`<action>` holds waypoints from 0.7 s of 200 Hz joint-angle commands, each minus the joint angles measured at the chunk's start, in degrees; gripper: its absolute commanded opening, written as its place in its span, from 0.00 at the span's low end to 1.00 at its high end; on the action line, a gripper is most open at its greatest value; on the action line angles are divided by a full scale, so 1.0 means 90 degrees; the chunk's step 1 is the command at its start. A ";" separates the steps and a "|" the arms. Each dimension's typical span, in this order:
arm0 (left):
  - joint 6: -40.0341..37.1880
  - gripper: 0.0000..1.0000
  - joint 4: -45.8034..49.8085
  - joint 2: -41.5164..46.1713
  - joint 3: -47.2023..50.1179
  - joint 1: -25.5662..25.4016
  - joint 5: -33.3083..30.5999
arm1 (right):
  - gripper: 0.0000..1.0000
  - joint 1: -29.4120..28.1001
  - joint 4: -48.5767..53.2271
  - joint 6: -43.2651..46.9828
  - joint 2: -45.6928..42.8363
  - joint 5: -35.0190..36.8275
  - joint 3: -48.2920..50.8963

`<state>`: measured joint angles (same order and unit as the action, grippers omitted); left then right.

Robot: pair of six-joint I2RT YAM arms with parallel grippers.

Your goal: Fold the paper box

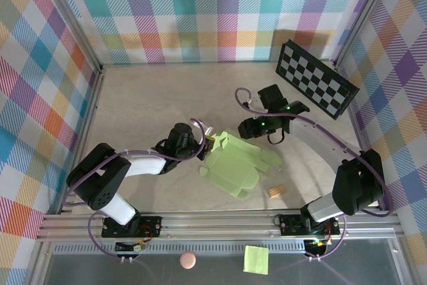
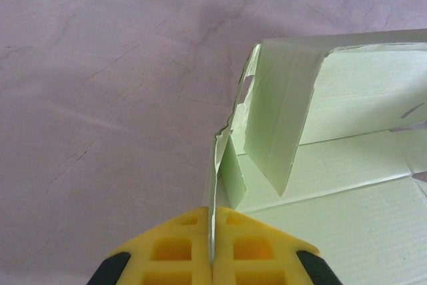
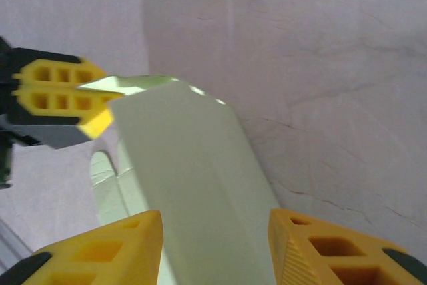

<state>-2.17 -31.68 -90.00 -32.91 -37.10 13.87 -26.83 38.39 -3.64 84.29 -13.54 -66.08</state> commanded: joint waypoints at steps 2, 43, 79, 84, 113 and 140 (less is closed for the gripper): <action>-0.0023 0.04 0.1119 -0.0176 0.0195 -0.0085 -0.0017 | 0.46 0.0107 0.0024 0.0130 0.0121 -0.0165 0.0210; -0.0026 0.04 0.1253 -0.0176 0.0028 -0.0087 -0.0118 | 0.45 0.0103 0.0075 -0.0030 0.0308 -0.0984 0.0429; -0.0082 0.04 0.1471 -0.0196 -0.0164 -0.0086 -0.0338 | 0.43 0.0001 0.0018 -0.0581 0.0436 -0.1211 0.0448; -0.0093 0.04 0.1501 -0.0195 -0.0188 -0.0086 -0.0353 | 0.42 -0.0035 0.0024 -0.0681 0.0438 -0.1200 0.0448; -0.0153 0.04 0.1616 -0.0177 -0.0309 -0.0087 -0.0351 | 0.38 -0.0280 -0.0193 -0.1164 0.0271 -0.1074 0.0597; -0.0156 0.04 0.1531 -0.0138 -0.0309 -0.0085 -0.0152 | 0.33 -0.0359 -0.0480 -0.1428 0.0142 -0.0830 0.0801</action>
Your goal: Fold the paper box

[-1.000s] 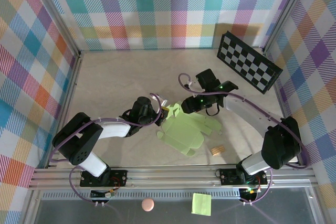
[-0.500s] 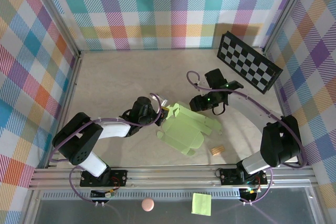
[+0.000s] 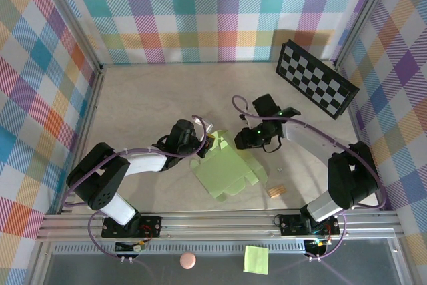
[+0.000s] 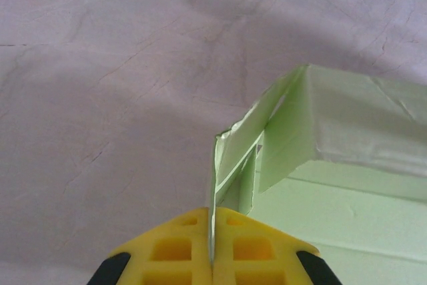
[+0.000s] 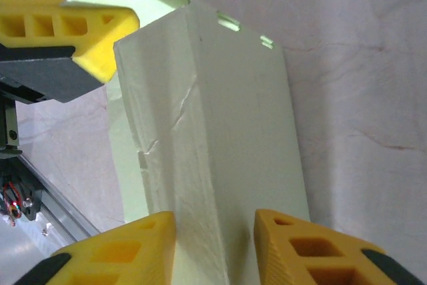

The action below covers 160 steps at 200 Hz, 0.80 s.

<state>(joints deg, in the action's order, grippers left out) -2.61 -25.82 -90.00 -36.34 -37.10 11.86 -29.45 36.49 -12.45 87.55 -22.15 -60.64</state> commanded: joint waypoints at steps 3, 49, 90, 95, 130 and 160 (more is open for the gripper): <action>-0.0101 0.04 0.0870 -0.0137 0.0073 -0.0086 0.0115 | 0.32 -0.0067 -0.0283 -0.0467 -0.0225 0.0163 0.0220; -0.0067 0.08 0.0805 -0.0190 0.0073 -0.0091 0.0619 | 0.28 -0.0125 -0.0586 -0.0558 -0.0240 0.0439 0.0341; 0.0036 0.12 0.0633 -0.0230 0.0123 -0.0168 0.0919 | 0.27 -0.0148 -0.0699 -0.0584 -0.0153 0.0453 0.0341; 0.0040 0.14 0.0624 -0.0239 0.0121 -0.0179 0.0929 | 0.27 -0.0151 -0.0707 -0.0589 -0.0148 0.0455 0.0332; 0.0129 0.27 0.0551 -0.0253 0.0126 -0.0211 0.0928 | 0.27 -0.0186 -0.0688 -0.0571 -0.0146 0.0450 0.0312; 0.0164 0.32 0.0478 -0.0288 0.0112 -0.0231 0.0986 | 0.27 -0.0201 -0.0693 -0.0567 -0.0164 0.0440 0.0322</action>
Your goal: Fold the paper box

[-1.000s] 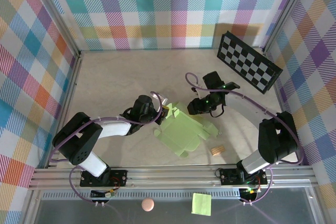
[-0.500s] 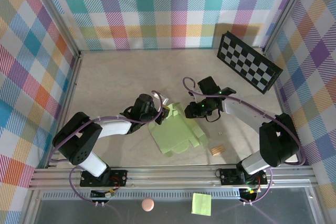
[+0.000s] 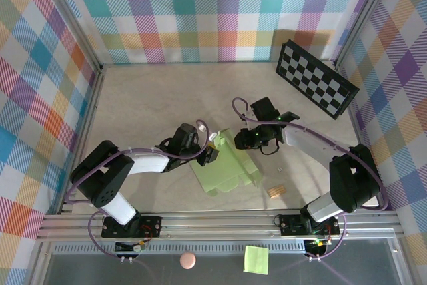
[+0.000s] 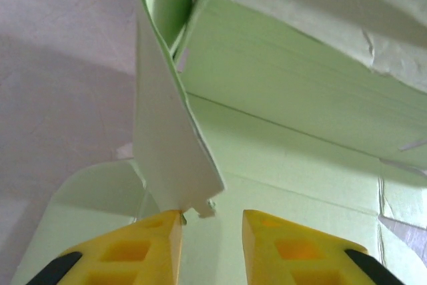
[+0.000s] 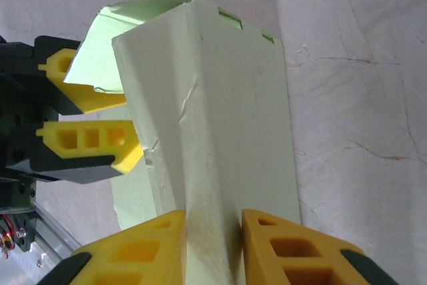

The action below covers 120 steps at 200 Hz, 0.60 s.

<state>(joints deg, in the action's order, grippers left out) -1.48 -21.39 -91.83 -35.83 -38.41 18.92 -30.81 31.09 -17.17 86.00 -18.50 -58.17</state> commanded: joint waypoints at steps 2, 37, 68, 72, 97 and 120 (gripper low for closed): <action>0.0035 0.32 -0.0011 -0.0083 0.0051 -0.0087 0.0210 | 0.27 -0.0045 -0.0092 -0.0042 0.0014 0.0034 0.0048; 0.0037 0.35 -0.0154 -0.0197 -0.0029 -0.0092 0.0252 | 0.27 -0.0079 -0.0114 0.0023 0.0008 0.0001 0.0038; 0.0018 0.36 -0.0154 -0.0373 -0.0220 -0.0092 0.0328 | 0.28 -0.0134 -0.0125 0.0093 0.0046 -0.0044 0.0028; 0.0027 0.36 -0.0152 -0.0398 -0.0243 -0.0096 0.0342 | 0.28 -0.0139 -0.0131 0.0110 0.0050 -0.0053 0.0027; -0.0039 0.36 -0.0140 -0.0474 -0.0373 -0.0097 0.0374 | 0.29 -0.0189 -0.0112 0.0206 0.0102 -0.0042 0.0027; -0.0181 0.36 -0.0030 -0.0504 -0.0522 -0.0102 0.0378 | 0.29 -0.0218 -0.0105 0.0258 0.0132 -0.0025 0.0028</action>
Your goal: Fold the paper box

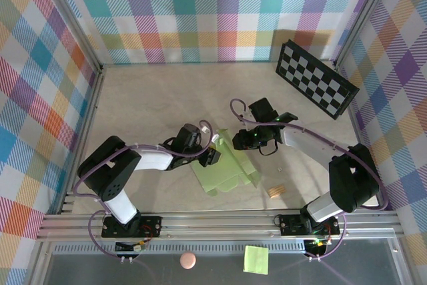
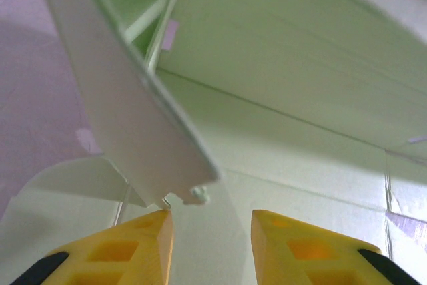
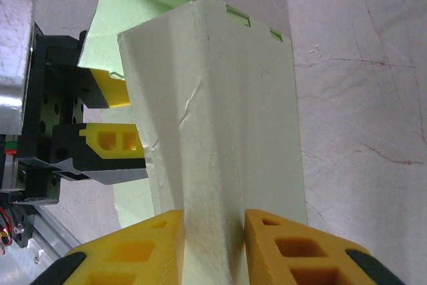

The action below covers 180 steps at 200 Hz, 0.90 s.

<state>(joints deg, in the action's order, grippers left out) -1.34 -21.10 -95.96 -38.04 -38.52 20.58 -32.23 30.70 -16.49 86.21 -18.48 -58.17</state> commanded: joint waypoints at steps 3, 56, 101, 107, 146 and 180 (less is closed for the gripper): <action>-0.0223 0.36 -0.0046 -0.0053 -0.0298 -0.0092 0.0185 | 0.29 -0.0062 -0.0061 0.0191 0.0104 -0.0024 0.0023; -0.0490 0.36 0.0199 -0.0271 -0.0631 -0.0085 0.0267 | 0.30 -0.0067 -0.0099 0.0194 0.0089 0.0070 0.0028; -0.0525 0.36 0.0033 -0.0274 -0.0553 -0.0085 0.0337 | 0.28 -0.0062 -0.0120 0.0171 0.0147 0.0194 0.0009; -0.0549 0.36 0.0021 -0.0199 -0.0507 -0.0084 0.0292 | 0.28 -0.0062 -0.0125 0.0177 0.0144 0.0230 0.0009; -0.0930 0.37 0.0096 0.0636 0.0057 -0.0047 -0.0325 | 0.27 -0.0060 -0.0083 0.0184 0.0128 0.0349 0.0009; -0.1617 0.38 0.0555 0.1396 0.0268 0.0131 -0.0379 | 0.27 -0.0062 -0.0071 0.0201 0.0142 0.0335 -0.0008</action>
<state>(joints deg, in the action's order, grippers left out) -9.87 -18.46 -88.33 -36.84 -38.33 18.28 -32.38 29.52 -15.62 86.54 -16.97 -58.17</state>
